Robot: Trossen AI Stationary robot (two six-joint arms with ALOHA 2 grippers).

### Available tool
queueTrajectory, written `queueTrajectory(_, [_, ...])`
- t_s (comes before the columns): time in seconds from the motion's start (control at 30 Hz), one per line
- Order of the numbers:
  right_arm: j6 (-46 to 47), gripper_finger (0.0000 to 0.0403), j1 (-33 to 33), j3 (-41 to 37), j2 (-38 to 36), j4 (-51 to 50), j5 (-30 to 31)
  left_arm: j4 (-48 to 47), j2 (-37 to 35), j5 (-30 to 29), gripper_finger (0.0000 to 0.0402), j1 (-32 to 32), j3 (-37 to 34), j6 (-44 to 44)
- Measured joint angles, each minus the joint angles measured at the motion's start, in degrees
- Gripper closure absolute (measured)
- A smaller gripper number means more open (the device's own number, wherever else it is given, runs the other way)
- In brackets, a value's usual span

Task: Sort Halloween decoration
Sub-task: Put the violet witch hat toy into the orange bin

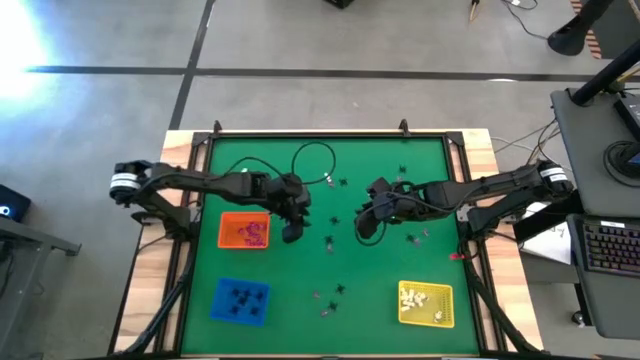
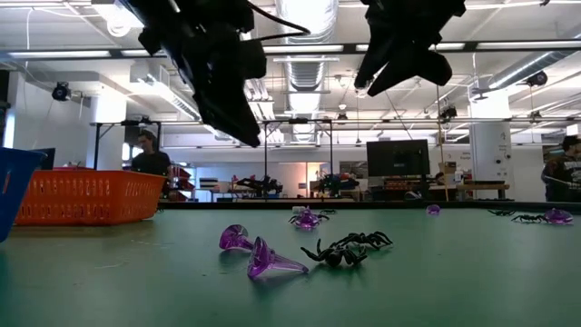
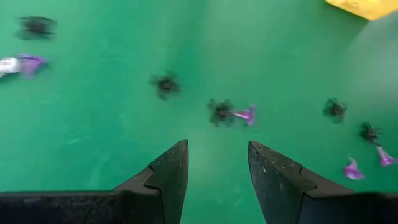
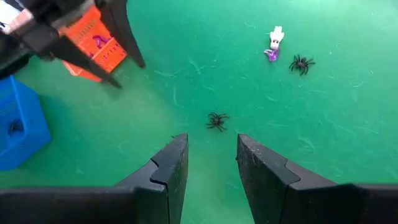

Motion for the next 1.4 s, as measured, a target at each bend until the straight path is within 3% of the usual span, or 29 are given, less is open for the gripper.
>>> queueTrajectory(0.13, [0.1,0.0275,0.0,0.0,0.0,0.0,0.0,2.7,3.0,2.6,0.0253,-1.8,0.0,-0.7])
queueTrajectory(0.67, [0.0,0.0275,0.0,0.0,0.0,-0.5,-0.2,14.2,12.9,2.7,0.0253,-6.2,0.1,-5.1])
queueTrajectory(1.2, [0.1,0.0275,0.0,0.0,0.0,-1.5,-0.3,17.9,18.1,2.2,0.0253,-8.2,0.2,-6.4])
queueTrajectory(1.4, [0.2,0.0275,0.0,0.0,0.0,-1.5,-0.3,17.8,21.6,2.2,0.0253,-8.2,4.3,-5.7])
